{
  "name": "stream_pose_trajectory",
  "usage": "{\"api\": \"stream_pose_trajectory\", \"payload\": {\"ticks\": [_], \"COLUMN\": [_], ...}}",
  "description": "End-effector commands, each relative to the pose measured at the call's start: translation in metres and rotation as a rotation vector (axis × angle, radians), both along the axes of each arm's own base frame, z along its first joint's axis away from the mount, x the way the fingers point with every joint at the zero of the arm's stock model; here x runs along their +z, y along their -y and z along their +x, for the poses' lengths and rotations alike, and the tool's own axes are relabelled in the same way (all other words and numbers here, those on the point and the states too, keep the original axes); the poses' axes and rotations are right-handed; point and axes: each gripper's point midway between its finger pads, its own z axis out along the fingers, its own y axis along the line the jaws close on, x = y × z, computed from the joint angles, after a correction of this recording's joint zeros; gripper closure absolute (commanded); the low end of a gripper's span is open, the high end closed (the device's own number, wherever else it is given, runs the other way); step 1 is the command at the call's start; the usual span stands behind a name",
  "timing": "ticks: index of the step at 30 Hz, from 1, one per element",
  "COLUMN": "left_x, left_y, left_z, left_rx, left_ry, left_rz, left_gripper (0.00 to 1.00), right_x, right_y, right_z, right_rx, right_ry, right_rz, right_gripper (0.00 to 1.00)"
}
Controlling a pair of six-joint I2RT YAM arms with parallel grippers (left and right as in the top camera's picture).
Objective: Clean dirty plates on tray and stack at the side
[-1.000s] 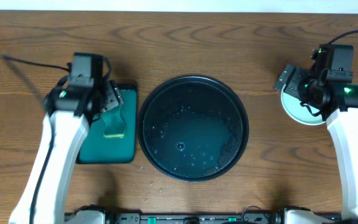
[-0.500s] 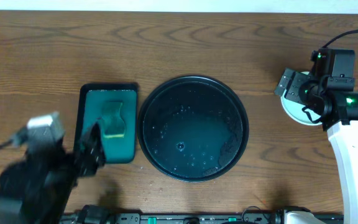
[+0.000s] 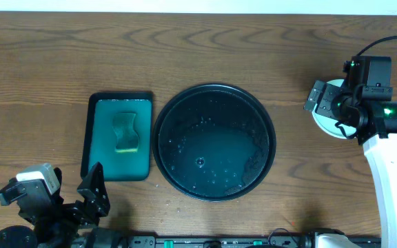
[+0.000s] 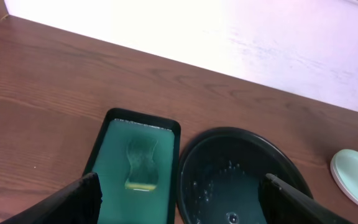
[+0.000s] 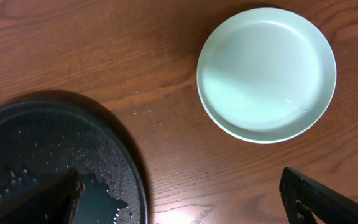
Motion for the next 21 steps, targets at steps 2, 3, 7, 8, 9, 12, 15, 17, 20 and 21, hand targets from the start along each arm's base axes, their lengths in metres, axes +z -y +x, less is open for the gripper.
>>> {"api": "stream_pose_trajectory", "payload": {"ticks": [2,3,7,8,9,12,15,17,20,21], "left_x": [-0.0020,-0.0021,-0.0021,-0.0021,-0.0021,-0.0021,-0.0030,-0.0055,-0.0063,-0.0063], "left_y": [0.0001,0.0001,0.0001,0.0001,0.0001,0.0001,0.0000,-0.0002,-0.0003,-0.0004], "left_z": [0.0009,0.0009,0.0009,0.0009,0.0009,0.0009,0.0006,-0.0005,-0.0009,-0.0009], "left_rx": [-0.008,-0.009,-0.006,-0.006,-0.006,-0.006,-0.006,-0.006,-0.006,-0.006], "left_ry": [-0.006,-0.006,-0.007,-0.007,-0.007,-0.007,-0.011,-0.022,-0.025,-0.025], "left_rz": [0.022,0.022,0.015,0.015,0.015,0.016,0.016,0.018,0.019,0.020], "left_gripper": [0.18,0.18,0.18,0.18,0.18,0.18,0.18,0.18,0.18,0.18], "right_x": [0.0021,0.0021,0.0021,0.0021,0.0021,0.0021,0.0022,0.0021,0.0021,0.0021], "right_y": [-0.0005,-0.0005,-0.0005,-0.0005,-0.0005,-0.0005,-0.0005,-0.0005,-0.0005,-0.0005], "right_z": [-0.0001,-0.0001,-0.0001,-0.0001,-0.0001,-0.0001,0.0000,-0.0001,-0.0001,-0.0001], "right_rx": [0.011,0.011,0.011,0.011,0.011,0.011,0.011,0.011,0.011,0.011], "right_ry": [0.004,0.004,0.004,0.004,0.004,0.004,0.005,0.004,0.004,0.004], "right_rz": [-0.017,-0.017,-0.017,-0.017,-0.017,-0.017,-0.017,-0.017,-0.017,-0.017], "right_gripper": [0.01,0.01,0.01,0.01,0.01,0.01,0.01,0.01,0.01,0.01]}}
